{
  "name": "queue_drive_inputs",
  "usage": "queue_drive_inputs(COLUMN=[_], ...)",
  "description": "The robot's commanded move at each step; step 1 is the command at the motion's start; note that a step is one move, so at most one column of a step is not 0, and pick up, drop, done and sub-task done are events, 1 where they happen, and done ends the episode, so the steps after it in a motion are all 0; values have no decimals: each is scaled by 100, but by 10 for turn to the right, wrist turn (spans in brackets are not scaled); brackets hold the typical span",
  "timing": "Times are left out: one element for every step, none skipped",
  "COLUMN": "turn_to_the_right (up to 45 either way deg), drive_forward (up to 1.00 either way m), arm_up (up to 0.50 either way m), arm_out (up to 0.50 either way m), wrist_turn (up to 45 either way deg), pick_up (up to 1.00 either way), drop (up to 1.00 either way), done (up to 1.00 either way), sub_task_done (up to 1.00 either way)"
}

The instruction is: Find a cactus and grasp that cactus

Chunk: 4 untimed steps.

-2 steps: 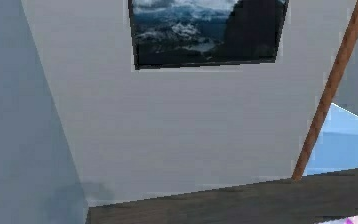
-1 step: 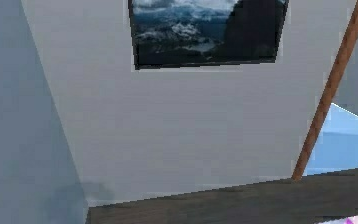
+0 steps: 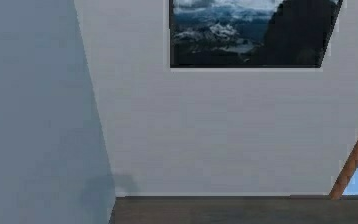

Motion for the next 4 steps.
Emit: queue_drive_inputs(turn_to_the_right=[0,0,450,450], drive_forward=[60,15,0,0], arm_up=[0,0,0,0], arm_out=[0,0,0,0], wrist_turn=[0,0,0,0], pick_up=[0,0,0,0], drop=[0,0,0,0], done=[0,0,0,0], sub_task_done=[0,0,0,0])
